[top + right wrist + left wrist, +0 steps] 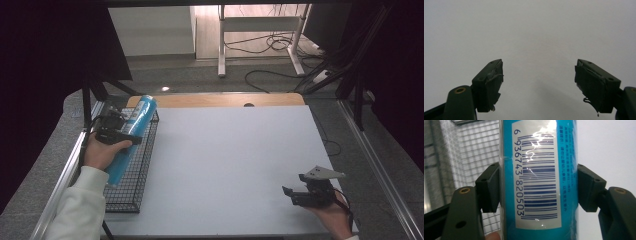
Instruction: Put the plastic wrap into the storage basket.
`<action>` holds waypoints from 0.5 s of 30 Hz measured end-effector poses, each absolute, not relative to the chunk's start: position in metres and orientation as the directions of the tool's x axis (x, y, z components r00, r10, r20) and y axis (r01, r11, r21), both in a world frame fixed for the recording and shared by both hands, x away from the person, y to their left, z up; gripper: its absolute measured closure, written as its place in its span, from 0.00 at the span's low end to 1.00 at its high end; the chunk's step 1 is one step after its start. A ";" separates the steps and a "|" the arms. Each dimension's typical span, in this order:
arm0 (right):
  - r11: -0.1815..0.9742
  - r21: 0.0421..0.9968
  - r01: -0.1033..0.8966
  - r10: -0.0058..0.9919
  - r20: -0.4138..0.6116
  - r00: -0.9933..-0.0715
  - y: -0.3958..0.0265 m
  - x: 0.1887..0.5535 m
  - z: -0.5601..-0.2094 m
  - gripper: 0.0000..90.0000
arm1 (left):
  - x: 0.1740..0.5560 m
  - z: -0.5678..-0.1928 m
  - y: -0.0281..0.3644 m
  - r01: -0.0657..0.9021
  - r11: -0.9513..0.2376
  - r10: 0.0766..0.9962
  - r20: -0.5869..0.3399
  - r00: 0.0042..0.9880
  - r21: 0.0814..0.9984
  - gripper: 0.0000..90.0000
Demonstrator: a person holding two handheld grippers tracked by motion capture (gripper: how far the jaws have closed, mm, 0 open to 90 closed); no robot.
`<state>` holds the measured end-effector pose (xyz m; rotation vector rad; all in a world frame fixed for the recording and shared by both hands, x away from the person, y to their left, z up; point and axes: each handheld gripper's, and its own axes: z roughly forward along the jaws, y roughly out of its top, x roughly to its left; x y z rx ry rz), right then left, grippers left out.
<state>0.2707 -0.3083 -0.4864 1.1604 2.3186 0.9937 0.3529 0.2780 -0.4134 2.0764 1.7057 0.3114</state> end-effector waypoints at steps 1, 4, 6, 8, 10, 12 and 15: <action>0.416 0.727 0.547 0.802 -0.010 -0.597 -0.308 0.271 -0.486 0.26 | 0.354 -0.416 0.280 0.878 -0.136 0.973 -0.103 0.205 0.459 0.36; 0.419 0.724 0.547 0.801 -0.011 -0.598 -0.308 0.271 -0.487 0.26 | 0.356 -0.425 0.284 0.890 -0.122 0.978 -0.100 0.184 0.440 0.35; 0.420 0.725 0.546 0.801 -0.012 -0.599 -0.308 0.271 -0.487 0.26 | 0.357 -0.429 0.285 0.893 -0.113 0.980 -0.099 0.173 0.436 0.35; 0.422 0.723 0.547 0.801 -0.016 -0.598 -0.308 0.271 -0.487 0.26 | 0.360 -0.437 0.287 0.903 -0.108 0.983 -0.088 0.158 0.415 0.35; 0.424 0.722 0.548 0.801 -0.016 -0.598 -0.308 0.271 -0.487 0.26 | 0.362 -0.444 0.287 0.909 -0.105 0.986 -0.076 0.147 0.402 0.35; 0.424 0.721 0.548 0.801 -0.017 -0.598 -0.308 0.271 -0.488 0.26 | 0.362 -0.447 0.286 0.911 -0.103 0.987 -0.072 0.143 0.399 0.35; 0.425 0.719 0.550 0.802 -0.017 -0.597 -0.307 0.272 -0.488 0.26 | 0.364 -0.454 0.284 0.916 -0.111 0.987 -0.065 0.146 0.385 0.35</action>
